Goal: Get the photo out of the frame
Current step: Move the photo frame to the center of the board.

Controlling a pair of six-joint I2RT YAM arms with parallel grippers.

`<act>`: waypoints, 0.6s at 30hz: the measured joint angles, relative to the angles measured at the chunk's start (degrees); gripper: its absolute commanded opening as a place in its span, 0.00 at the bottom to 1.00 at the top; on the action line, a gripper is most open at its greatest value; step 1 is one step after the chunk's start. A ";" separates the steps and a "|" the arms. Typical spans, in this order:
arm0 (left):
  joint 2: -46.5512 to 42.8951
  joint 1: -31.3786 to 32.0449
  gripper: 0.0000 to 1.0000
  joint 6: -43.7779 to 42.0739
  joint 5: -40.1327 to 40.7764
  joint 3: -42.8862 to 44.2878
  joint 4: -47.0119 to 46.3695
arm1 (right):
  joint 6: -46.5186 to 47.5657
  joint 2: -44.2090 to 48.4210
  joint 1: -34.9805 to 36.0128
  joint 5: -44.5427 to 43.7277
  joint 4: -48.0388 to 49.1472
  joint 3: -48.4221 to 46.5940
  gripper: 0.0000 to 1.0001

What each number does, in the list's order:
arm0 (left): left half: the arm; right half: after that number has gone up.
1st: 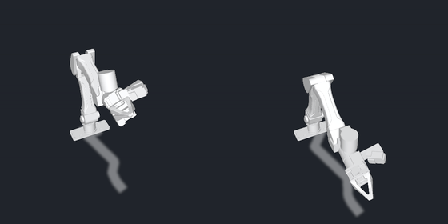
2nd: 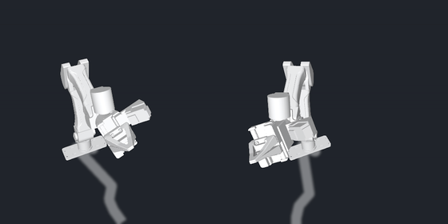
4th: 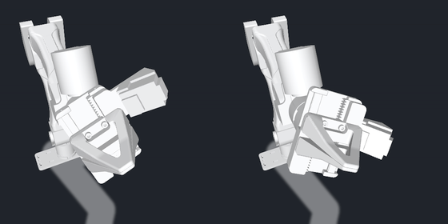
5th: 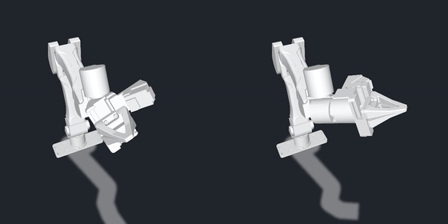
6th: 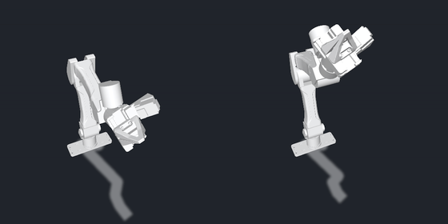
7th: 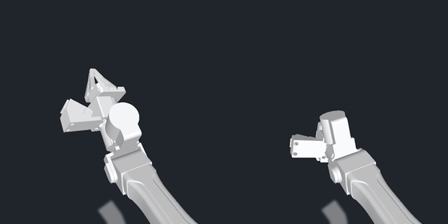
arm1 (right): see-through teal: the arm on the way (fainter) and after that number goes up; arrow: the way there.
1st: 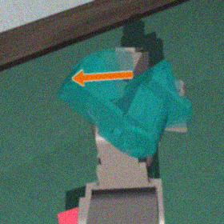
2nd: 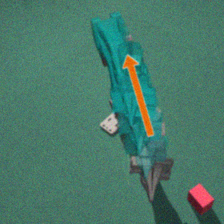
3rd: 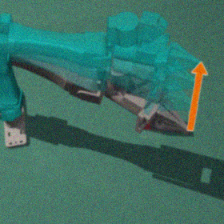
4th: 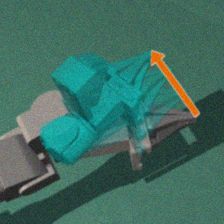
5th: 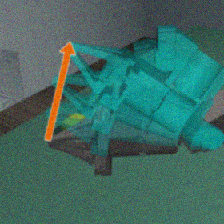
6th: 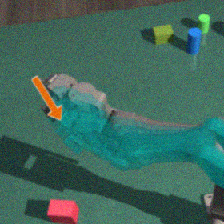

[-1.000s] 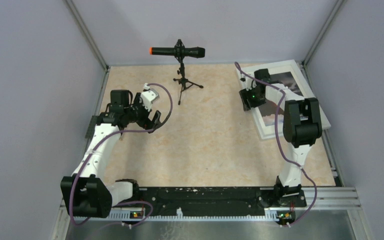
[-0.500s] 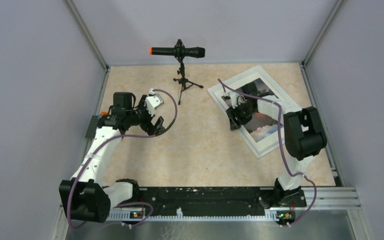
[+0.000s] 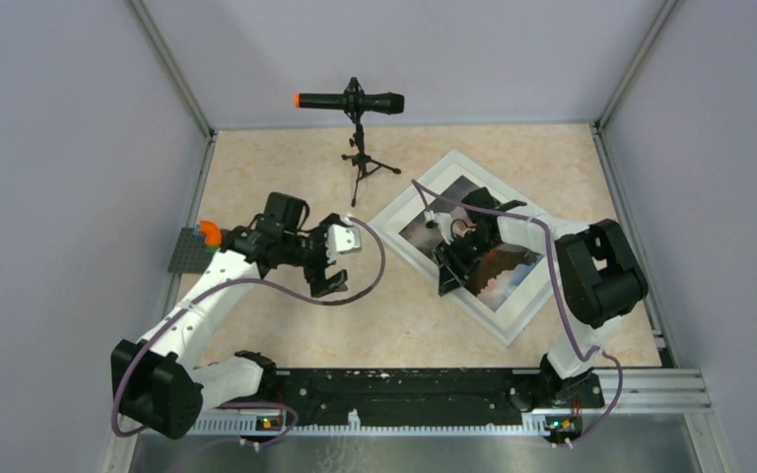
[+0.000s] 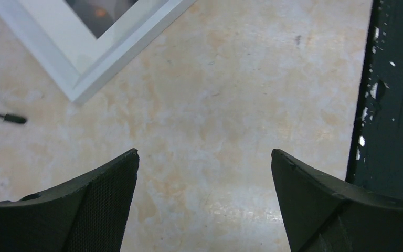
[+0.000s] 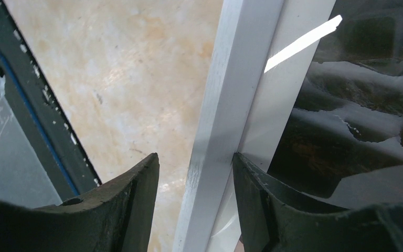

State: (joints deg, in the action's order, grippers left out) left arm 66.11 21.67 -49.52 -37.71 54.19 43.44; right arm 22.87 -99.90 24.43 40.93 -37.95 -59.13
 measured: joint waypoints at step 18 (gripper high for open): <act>26.10 28.24 0.92 -13.11 10.82 15.17 6.19 | -3.26 17.90 -13.03 8.31 -2.58 1.70 0.70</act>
State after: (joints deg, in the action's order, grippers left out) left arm 92.20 49.91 -62.63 -26.89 69.36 49.63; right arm 19.62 -82.00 11.40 49.23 -40.53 -57.43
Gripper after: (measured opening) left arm 0.922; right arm 0.676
